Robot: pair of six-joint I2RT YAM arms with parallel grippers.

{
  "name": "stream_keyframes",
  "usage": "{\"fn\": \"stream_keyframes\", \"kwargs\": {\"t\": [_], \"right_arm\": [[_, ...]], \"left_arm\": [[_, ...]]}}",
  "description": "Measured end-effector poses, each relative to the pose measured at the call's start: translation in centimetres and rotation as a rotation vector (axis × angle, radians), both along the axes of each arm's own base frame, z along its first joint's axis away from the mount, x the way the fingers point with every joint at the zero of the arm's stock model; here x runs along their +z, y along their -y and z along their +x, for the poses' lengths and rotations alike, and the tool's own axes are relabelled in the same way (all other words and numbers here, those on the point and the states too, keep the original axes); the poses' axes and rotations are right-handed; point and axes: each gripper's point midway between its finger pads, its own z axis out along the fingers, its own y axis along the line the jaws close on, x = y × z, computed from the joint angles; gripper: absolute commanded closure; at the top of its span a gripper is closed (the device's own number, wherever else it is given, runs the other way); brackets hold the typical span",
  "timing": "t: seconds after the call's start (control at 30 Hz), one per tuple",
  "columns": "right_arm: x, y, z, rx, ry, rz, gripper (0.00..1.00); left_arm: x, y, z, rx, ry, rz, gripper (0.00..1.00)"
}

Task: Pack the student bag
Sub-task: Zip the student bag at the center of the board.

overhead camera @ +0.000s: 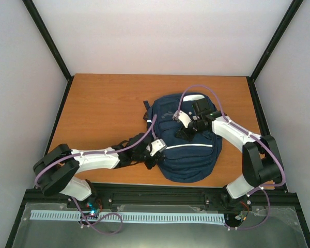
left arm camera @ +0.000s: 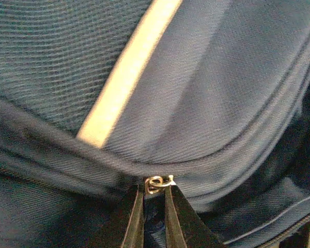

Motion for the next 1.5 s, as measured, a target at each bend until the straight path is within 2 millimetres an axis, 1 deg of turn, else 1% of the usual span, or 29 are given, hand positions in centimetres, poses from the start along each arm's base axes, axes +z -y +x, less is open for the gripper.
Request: {"fn": "stream_keyframes", "kwargs": {"t": [0.13, 0.2, 0.27, 0.4, 0.53, 0.7, 0.83, 0.97, 1.07, 1.13, 1.27, 1.3, 1.43, 1.5], "right_arm": [[-0.2, 0.0, 0.7, -0.01, 0.017, -0.007, 0.72], [-0.8, 0.3, 1.0, -0.022, 0.014, -0.028, 0.72], [-0.9, 0.3, 1.0, -0.024, 0.009, -0.029, 0.72], [-0.9, 0.3, 1.0, -0.025, 0.008, -0.03, 0.72], [-0.9, 0.4, 1.1, -0.027, 0.006, -0.032, 0.72], [-1.0, 0.8, 1.3, -0.04, 0.011, -0.046, 0.72], [-1.0, 1.1, 1.7, -0.053, 0.018, -0.055, 0.72], [-1.0, 1.3, 1.9, -0.062, 0.023, -0.062, 0.72], [-1.0, 1.3, 1.9, -0.066, 0.022, -0.062, 0.72], [-1.0, 1.3, 1.9, -0.066, 0.022, -0.063, 0.72], [-1.0, 1.3, 2.0, -0.066, 0.022, -0.063, 0.72], [-1.0, 1.3, 2.0, -0.067, 0.021, -0.063, 0.72], [-1.0, 1.3, 1.9, -0.068, 0.02, -0.062, 0.72], [-1.0, 1.3, 1.9, -0.068, 0.019, -0.061, 0.73]], "left_arm": [[0.0, 1.1, -1.2, -0.032, -0.004, 0.035, 0.96], [0.1, 1.6, -1.7, -0.044, -0.002, 0.045, 0.95], [0.2, 1.9, -2.1, -0.053, 0.001, 0.056, 0.95], [0.6, 2.4, -2.2, -0.053, -0.001, 0.066, 0.95], [0.3, 3.1, -2.1, -0.061, -0.021, 0.09, 0.95], [0.0, 5.1, -2.1, -0.093, -0.091, 0.108, 0.97], [0.8, 6.9, -2.2, -0.096, -0.169, 0.097, 0.99], [2.1, 7.5, -2.1, -0.043, -0.236, 0.088, 0.99], [2.5, 7.6, -2.1, 0.008, -0.286, 0.087, 0.99], [2.5, 7.6, -2.3, 0.044, -0.32, 0.084, 0.95], [2.6, 8.0, -2.6, 0.078, -0.362, 0.067, 0.76], [2.7, 8.2, -3.0, 0.067, -0.365, 0.063, 0.71], [3.7, 10.2, -6.1, -0.038, -0.342, 0.04, 0.63], [4.5, 10.6, -7.0, -0.074, -0.325, 0.028, 0.57]]}}
